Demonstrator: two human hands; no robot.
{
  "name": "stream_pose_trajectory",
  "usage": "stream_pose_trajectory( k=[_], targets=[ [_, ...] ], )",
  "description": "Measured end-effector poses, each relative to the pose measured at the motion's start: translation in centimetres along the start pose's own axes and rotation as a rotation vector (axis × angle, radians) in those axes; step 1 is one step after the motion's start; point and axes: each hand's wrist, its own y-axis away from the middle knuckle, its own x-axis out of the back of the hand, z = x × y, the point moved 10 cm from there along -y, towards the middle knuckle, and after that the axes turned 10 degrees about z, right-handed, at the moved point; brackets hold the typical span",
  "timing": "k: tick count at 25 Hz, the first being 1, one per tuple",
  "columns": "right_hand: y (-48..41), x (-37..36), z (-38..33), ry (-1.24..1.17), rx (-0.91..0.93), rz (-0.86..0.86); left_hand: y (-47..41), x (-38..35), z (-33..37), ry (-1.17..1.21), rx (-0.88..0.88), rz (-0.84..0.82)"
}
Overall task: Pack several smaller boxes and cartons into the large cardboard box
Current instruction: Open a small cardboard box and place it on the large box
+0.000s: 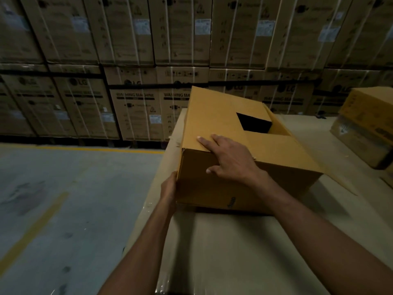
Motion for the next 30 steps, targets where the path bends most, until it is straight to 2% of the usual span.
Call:
stream_pose_trajectory(
  k=[3, 7, 10, 14, 17, 19, 22, 24, 28, 30],
  targets=[
    [0.4, -2.8, -1.9, -0.037, -0.004, -0.061, 1.7, 0.1, 3.5, -0.010, -0.127, -0.060],
    [1.0, -2.8, -1.3, -0.168, -0.060, -0.045, 3.9, -0.3, 11.1, -0.023, -0.492, -0.066],
    [1.6, -0.5, 2.2, -0.206, -0.168, 0.026, 6.6, -3.7, 14.3, -0.363, -0.820, -0.129],
    [4.5, 1.5, 9.1, -0.302, -0.471, 0.137, 11.5, -11.2, 13.7, -0.769, -1.204, -0.344],
    [7.5, 0.4, 13.2, -0.351, -0.613, 0.166, 15.1, -16.5, 12.2, -0.913, -1.433, -0.446],
    [10.0, 0.2, 16.1, -0.331, -0.745, 0.287, 17.3, -19.3, 10.8, -0.990, -1.522, -0.469],
    [14.7, 1.1, 20.6, -0.250, -1.060, 0.516, 19.1, -22.9, 9.0, -1.143, -1.626, -0.407],
    [16.9, 0.7, 22.6, -0.268, -1.221, 0.545, 19.6, -24.5, 8.0, -1.203, -1.677, -0.362],
    [18.9, 0.2, 24.5, -0.244, -1.370, 0.598, 20.2, -26.7, 6.3, -1.196, -1.667, -0.420],
    [20.5, -1.8, 25.5, -0.466, -1.607, 0.646, 20.1, -27.2, 5.8, -1.179, -1.647, -0.431]
  ],
)
